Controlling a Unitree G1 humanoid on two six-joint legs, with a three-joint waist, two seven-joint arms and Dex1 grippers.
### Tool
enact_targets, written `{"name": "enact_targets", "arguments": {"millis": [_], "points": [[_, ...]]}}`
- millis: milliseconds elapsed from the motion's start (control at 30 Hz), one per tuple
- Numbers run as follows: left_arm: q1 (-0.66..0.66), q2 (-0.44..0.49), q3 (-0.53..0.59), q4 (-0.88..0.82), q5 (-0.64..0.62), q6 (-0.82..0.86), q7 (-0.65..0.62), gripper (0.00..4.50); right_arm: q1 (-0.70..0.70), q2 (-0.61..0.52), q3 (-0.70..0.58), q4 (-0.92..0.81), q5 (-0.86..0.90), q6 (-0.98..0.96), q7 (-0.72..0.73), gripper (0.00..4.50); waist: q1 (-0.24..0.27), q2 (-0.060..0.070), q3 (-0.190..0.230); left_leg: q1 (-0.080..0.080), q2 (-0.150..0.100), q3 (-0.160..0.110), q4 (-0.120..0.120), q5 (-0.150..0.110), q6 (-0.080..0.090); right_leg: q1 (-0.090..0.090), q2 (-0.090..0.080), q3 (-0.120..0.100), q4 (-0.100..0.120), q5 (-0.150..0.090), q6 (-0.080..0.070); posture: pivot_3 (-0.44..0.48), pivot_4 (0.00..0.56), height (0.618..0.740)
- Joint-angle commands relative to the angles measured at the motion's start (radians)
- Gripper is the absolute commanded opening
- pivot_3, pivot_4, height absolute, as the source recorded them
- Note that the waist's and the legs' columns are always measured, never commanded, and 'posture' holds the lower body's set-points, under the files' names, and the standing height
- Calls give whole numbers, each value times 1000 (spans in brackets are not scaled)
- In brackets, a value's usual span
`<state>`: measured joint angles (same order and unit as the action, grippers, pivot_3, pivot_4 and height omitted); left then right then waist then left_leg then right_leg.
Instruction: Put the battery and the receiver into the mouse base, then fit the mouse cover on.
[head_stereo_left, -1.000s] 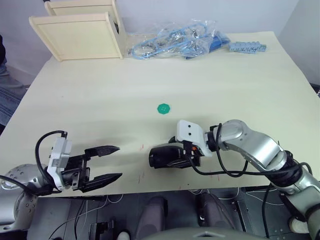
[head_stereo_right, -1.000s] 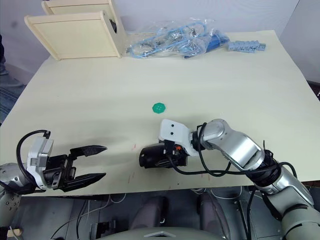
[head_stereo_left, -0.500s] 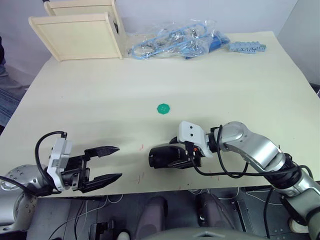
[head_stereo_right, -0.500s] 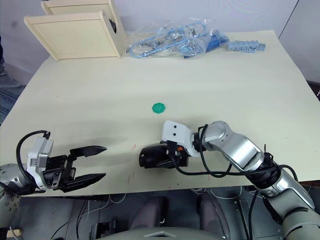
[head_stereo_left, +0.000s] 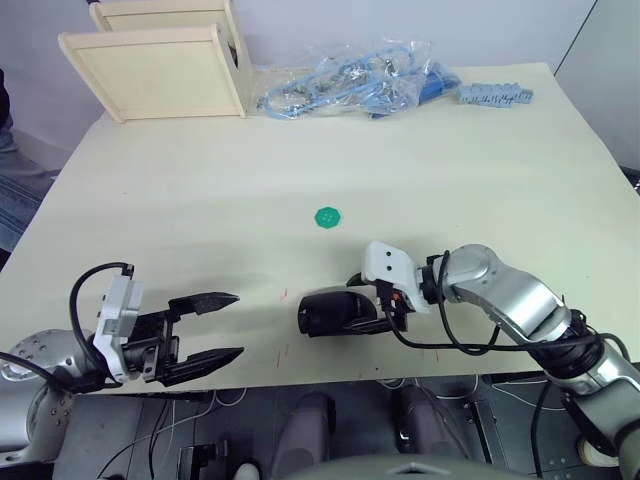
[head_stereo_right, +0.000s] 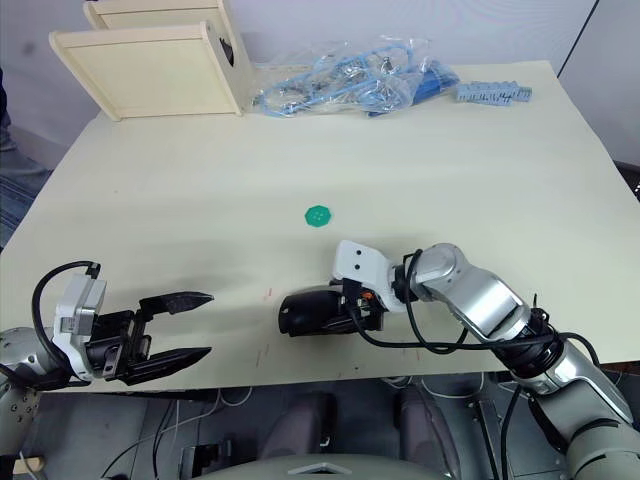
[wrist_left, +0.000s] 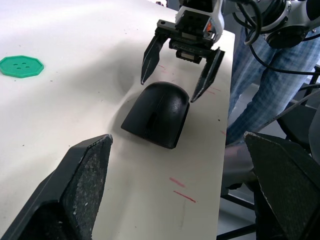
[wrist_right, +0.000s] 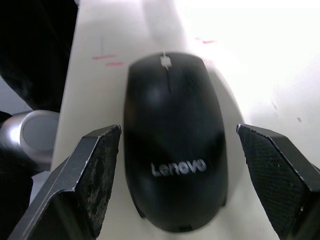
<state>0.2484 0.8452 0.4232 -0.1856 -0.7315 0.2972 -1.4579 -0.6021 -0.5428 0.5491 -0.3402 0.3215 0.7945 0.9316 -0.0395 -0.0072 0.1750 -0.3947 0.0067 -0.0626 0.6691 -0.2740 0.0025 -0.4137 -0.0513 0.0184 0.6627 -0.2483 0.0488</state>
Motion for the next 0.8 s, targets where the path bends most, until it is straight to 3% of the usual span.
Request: {"name": "enact_targets", "arguments": {"millis": [33, 800], "points": [[7, 10, 36, -15, -15, -2, -5, 4500, 7, -2, -29, -18, 2, -22, 13, 3885, 0, 0, 0, 0, 0, 0, 0, 0, 0, 0, 0, 0, 0, 0, 0, 0, 150, 740], [25, 9, 45, -27, -17, -4, -1, 4500, 20, 8, -26, -10, 3, -8, 23, 3885, 0, 0, 0, 0, 0, 0, 0, 0, 0, 0, 0, 0, 0, 0, 0, 0, 150, 740]]}}
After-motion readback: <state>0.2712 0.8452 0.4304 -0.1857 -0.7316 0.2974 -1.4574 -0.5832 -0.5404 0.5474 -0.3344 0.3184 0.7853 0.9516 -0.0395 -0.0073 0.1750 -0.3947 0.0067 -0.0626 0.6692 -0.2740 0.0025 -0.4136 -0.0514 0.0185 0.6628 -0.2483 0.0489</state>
